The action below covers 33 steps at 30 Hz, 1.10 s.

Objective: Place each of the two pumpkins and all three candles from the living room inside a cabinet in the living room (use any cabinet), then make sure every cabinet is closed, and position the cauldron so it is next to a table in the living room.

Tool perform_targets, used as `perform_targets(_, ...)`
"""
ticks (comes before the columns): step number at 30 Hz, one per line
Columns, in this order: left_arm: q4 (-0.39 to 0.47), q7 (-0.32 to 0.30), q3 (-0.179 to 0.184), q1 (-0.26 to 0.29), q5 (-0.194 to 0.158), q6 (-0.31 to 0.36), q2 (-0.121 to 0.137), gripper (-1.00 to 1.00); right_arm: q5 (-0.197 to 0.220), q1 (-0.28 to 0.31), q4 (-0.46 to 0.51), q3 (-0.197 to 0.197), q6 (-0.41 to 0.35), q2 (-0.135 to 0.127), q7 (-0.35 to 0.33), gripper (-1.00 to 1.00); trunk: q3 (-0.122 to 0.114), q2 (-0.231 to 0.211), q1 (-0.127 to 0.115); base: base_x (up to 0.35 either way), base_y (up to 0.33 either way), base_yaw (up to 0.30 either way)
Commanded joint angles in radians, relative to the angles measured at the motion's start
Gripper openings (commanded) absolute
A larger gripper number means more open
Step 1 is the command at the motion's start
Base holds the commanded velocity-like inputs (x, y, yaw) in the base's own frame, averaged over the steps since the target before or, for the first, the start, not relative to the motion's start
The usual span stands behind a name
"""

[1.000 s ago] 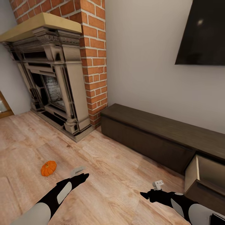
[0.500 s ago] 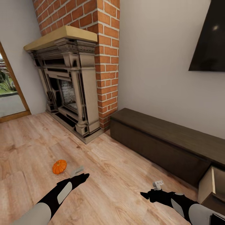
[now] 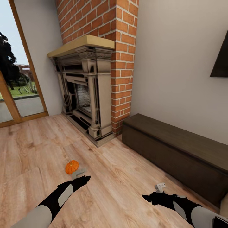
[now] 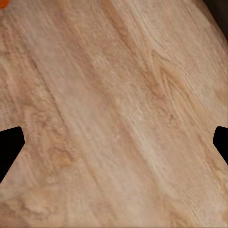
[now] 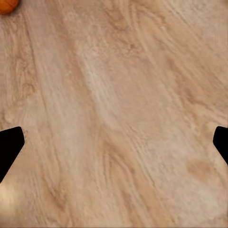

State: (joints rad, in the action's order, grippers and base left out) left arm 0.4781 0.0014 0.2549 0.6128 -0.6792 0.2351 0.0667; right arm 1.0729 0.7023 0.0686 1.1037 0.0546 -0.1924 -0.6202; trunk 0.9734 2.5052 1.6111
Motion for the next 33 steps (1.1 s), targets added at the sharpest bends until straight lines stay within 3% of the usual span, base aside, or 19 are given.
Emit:
perform_targets(1, 0.001, 0.0, 0.004, 0.001, -0.005, 0.003, 0.001, 1.0, 0.005, 0.0, 0.0, 0.008, 0.005, -0.001, -0.002, 1.0, 0.001, 0.0, 0.0, 0.0, 0.0, 0.287)
perform_targets(19, 0.001, 0.0, 0.004, 0.001, -0.005, 0.002, 0.001, 1.0, 0.004, 0.0, 0.0, 0.008, 0.004, 0.001, 0.038, 1.0, 0.008, 0.0, 0.0, 0.005, 0.0, 0.293)
perform_targets(33, 0.001, 0.0, 0.004, 0.001, -0.005, 0.002, 0.001, 1.0, 0.004, 0.0, 0.0, 0.008, 0.005, 0.001, 0.036, 1.0, 0.014, 0.0, 0.0, 0.208, 0.158, 0.293)
